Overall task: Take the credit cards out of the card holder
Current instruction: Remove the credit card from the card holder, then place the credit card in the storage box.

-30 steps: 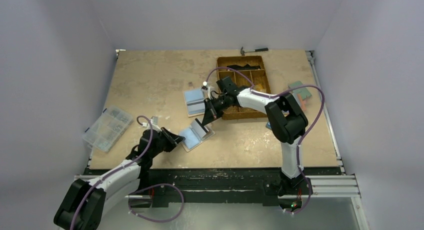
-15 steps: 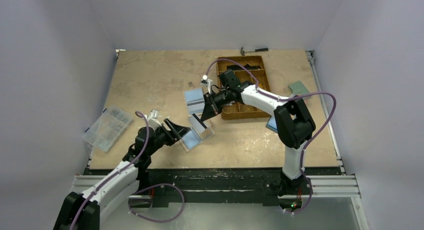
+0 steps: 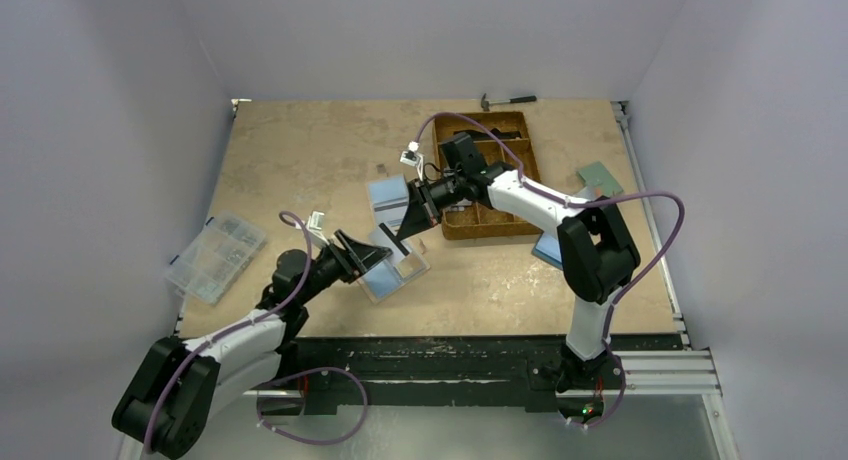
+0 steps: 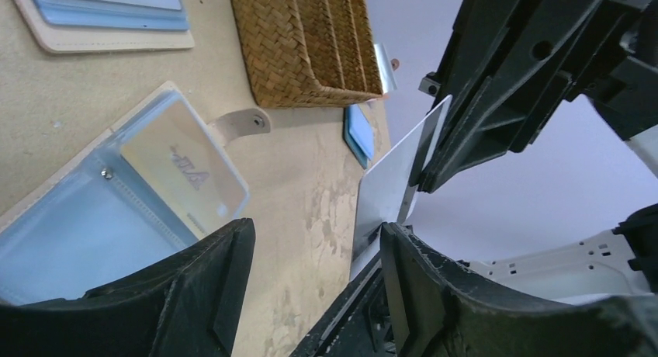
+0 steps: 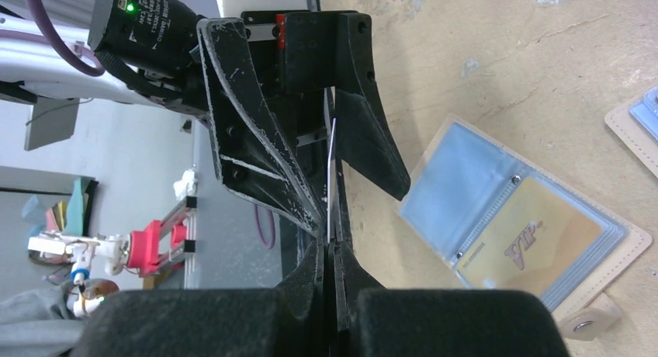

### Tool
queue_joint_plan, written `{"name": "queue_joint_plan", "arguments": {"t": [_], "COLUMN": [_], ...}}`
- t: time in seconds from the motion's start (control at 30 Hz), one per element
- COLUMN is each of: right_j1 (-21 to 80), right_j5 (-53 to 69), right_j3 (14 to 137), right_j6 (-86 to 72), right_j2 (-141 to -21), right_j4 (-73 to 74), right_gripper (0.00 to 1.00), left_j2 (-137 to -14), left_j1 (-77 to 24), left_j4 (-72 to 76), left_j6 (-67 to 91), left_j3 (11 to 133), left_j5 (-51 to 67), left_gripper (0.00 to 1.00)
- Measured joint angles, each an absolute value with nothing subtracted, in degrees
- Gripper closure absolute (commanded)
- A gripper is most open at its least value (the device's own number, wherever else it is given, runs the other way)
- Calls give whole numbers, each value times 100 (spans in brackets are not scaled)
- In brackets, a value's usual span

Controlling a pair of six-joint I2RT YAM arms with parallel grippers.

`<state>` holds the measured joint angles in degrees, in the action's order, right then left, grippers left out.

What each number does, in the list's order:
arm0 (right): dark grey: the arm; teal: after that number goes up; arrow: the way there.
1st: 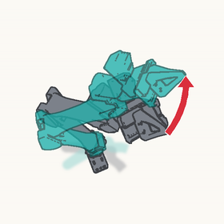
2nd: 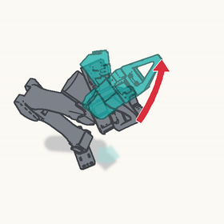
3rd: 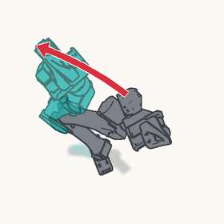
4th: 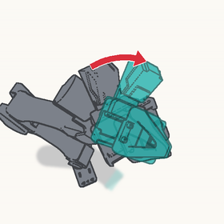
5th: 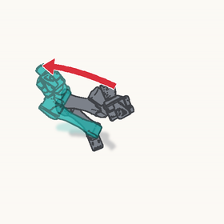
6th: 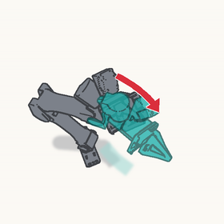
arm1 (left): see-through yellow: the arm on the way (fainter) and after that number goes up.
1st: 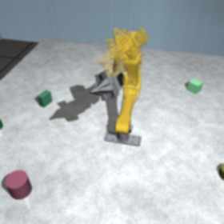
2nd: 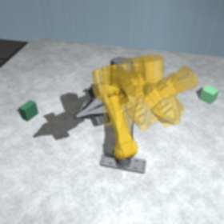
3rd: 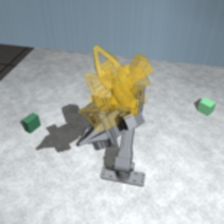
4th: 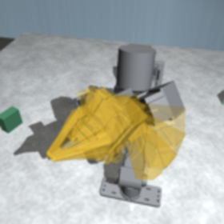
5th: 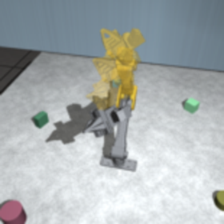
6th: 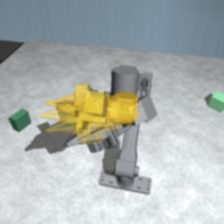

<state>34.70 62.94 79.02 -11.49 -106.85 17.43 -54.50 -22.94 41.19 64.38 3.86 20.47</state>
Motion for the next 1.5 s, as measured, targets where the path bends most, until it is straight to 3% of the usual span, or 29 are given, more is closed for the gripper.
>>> {"name": "queue_joint_plan", "arguments": {"t": [0.13,0.23,0.4,0.53,0.57,0.7,0.9,1.17,1.27,1.33,1.5], "right_j1": [3461,3459,3459,3448,3448,3441,3304,2637,2467,2447,2388], "right_j5": [6379,6407,6410,6434,6449,6549,6423,5874,5612,5485,5561], "right_j3": [7832,7824,7824,7817,7817,7832,8256,8650,8670,8700,8847], "right_j6": [-1293,-1352,-1400,-1411,-1398,-1155,349,2237,2512,2512,1865], "right_j2": [-10685,-10685,-10685,-10685,-10685,-10685,-10648,-9417,-8733,-8357,-7905], "right_j4": [1653,1614,1562,1540,1538,1682,2821,4058,4086,4045,3627], "right_gripper": [100,100,100,100,96,64,48,43,27,6,1], "left_j2": [-5677,-5728,-5695,-5623,-5612,-5478,-4886,-4547,-4550,-4545,-4449], "left_j1": [-2294,-2294,-2294,-2294,-2294,-2296,-2294,-2635,-3146,-3540,-3986], "left_j4": [4630,4991,5360,5483,5478,5308,3465,1140,657,392,130], "left_j6": [6624,6751,6853,6879,6879,6696,5531,2864,1730,773,-1256], "left_j3": [386,384,384,384,384,395,1068,2893,3398,3706,4045], "left_j5": [2145,2215,2285,2353,2370,2477,2600,2231,1887,1660,1155], "left_gripper": [43,54,100,100,100,100,100,100,100,100,100]}}
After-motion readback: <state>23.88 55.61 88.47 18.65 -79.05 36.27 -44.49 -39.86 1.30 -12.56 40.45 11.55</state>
